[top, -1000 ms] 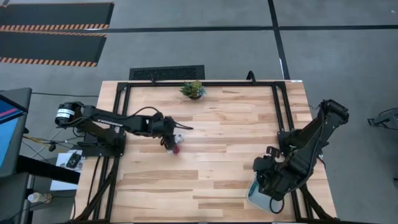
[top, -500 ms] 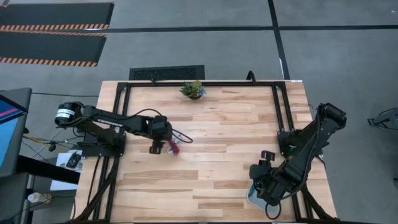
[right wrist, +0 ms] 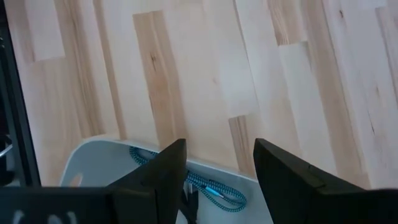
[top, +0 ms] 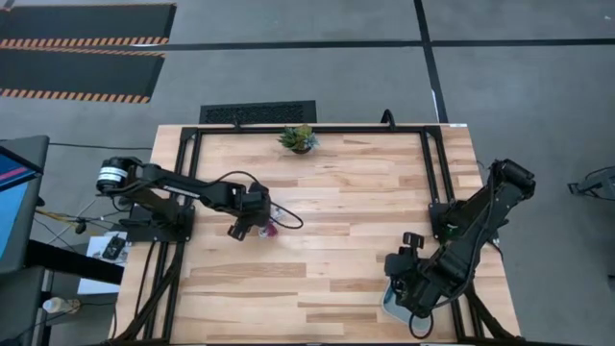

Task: Pick and place USB-C Cables
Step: Put the pink charger cable into the white bin

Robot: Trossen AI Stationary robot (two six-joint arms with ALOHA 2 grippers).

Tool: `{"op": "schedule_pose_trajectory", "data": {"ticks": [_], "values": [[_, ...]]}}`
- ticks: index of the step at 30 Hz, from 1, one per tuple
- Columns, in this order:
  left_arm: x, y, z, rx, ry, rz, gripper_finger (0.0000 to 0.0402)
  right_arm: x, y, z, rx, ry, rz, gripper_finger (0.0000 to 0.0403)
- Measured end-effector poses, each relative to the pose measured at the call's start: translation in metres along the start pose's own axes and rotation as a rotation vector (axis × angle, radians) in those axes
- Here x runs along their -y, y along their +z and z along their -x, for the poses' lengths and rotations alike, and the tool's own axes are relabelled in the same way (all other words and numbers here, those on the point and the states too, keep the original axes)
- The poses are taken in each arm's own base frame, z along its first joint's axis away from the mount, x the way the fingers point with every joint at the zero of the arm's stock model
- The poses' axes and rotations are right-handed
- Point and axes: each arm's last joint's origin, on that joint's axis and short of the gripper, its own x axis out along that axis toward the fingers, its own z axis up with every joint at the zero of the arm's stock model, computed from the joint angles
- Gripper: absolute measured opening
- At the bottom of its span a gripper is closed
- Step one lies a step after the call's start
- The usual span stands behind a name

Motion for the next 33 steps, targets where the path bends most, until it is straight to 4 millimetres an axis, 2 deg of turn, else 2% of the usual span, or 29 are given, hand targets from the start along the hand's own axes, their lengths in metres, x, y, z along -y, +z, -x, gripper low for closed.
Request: {"op": "schedule_pose_trajectory", "data": {"ticks": [11, 15, 25, 33], "values": [[-0.0031, -0.0001, -0.0038, 0.005, -0.011, 0.0, 0.0225, -0.0019, 0.0012, 0.0, 0.012, 0.019, -0.01, 0.0211], [-0.0039, -0.0014, -0.0052, 0.011, -0.037, 0.008, 0.0178, -0.0025, 0.0016, 0.0, 0.016, 0.024, -0.017, 0.0211], [-0.0048, -0.0021, -0.0059, 0.026, -0.069, 0.046, 0.0017, -0.0043, 0.0028, 0.0001, 0.027, 0.042, -0.033, 0.0211], [-0.0033, -0.004, -0.001, -0.051, -0.057, 0.237, 0.0012, -0.0043, 0.0054, 0.0003, 0.099, 0.017, -0.116, 0.0211]]}}
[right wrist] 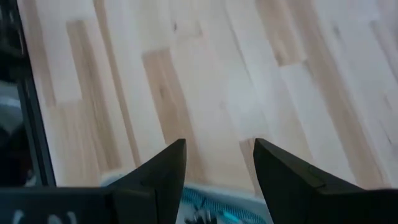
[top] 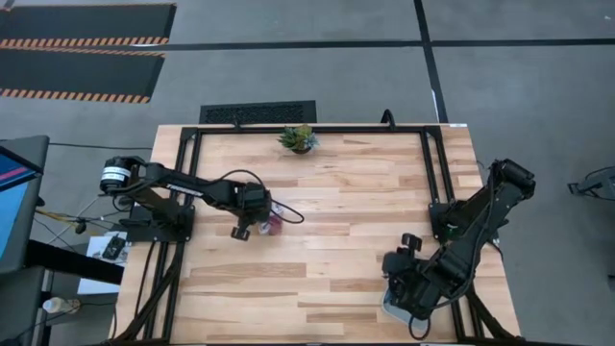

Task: Pick and place USB-C Cables
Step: Put the pink charger cable into the white bin

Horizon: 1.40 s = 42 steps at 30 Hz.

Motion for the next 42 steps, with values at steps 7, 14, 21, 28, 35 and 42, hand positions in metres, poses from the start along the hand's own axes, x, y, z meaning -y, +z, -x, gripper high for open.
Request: {"op": "schedule_pose_trajectory", "data": {"ticks": [7, 14, 21, 28, 35, 42], "values": [[0.004, 0.015, 0.039, 0.074, 0.05, 0.116, 0.0011, -0.001, 0.007, -0.001, 0.107, -0.017, -0.044, 0.0211], [0.012, 0.028, 0.088, 0.389, 0.107, 0.224, 0.0005, -0.005, 0.017, -0.002, 0.23, -0.001, -0.087, 0.0211], [0.033, 0.042, 0.134, 0.936, 0.158, 0.337, 0.0006, -0.011, 0.02, -0.008, 0.37, 0.02, -0.116, 0.0211], [0.062, 0.057, 0.147, 1.254, 0.095, 0.296, 0.0007, -0.017, 0.032, -0.017, 0.479, 0.067, -0.101, 0.0211], [0.095, 0.08, 0.137, 1.397, 0.095, 0.234, 0.0007, -0.027, 0.056, -0.017, 0.662, 0.186, -0.061, 0.0211], [0.114, 0.095, 0.112, 1.424, 0.042, 0.245, 0.0009, -0.025, 0.069, -0.015, 0.728, 0.187, -0.045, 0.0211]]}}
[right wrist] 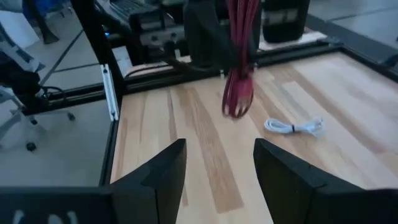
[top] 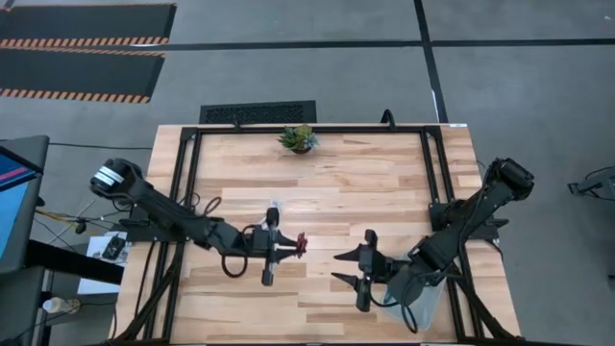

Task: Pick and place USB-C Cables
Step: Put the pink charger cable into the white bin

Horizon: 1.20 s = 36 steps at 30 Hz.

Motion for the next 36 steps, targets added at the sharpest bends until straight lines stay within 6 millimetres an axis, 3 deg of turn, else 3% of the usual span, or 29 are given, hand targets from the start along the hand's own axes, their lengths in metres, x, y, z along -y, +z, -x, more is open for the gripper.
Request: {"op": "schedule_pose_trajectory", "data": {"ticks": [7, 21, 36], "values": [[0.006, -0.015, -0.011, 0.07, -0.007, 0.05, 0.0011, 0.007, 0.002, -0.007, -0.008, -0.025, 0.055, 0.0215], [0.007, -0.017, -0.013, 0.085, -0.009, 0.073, 0.0013, 0.014, 0.007, -0.015, -0.018, -0.009, 0.086, 0.029], [0.008, -0.017, -0.013, 0.086, -0.038, 0.059, 0.0013, 0.034, 0.026, -0.039, 0.014, 0.057, 0.061, 0.0296]]}}
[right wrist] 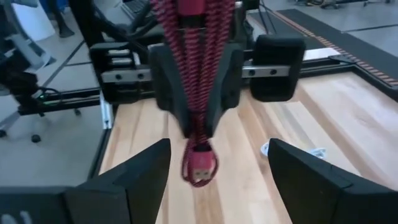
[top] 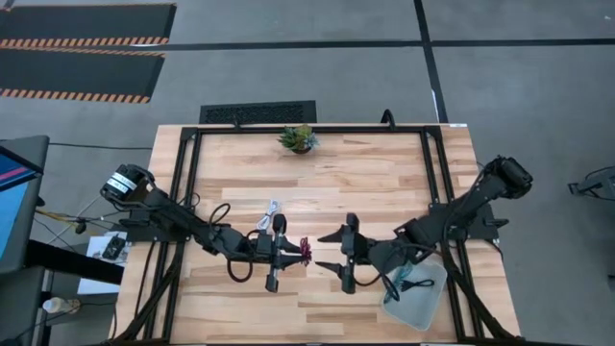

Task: Pick and place USB-C Cables
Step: Put the pink charger cable into the white bin

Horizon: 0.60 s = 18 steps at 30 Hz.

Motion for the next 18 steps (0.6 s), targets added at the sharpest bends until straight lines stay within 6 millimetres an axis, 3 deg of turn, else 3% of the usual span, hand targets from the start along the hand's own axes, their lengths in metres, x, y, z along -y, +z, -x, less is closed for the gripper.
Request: {"op": "schedule_pose_trajectory", "data": {"ticks": [18], "values": [[-0.008, 0.0, -0.004, -0.015, 0.013, -0.008, 0.0013, 0.013, 0.019, -0.012, 0.098, 0.135, -0.009, 0.0296]]}}
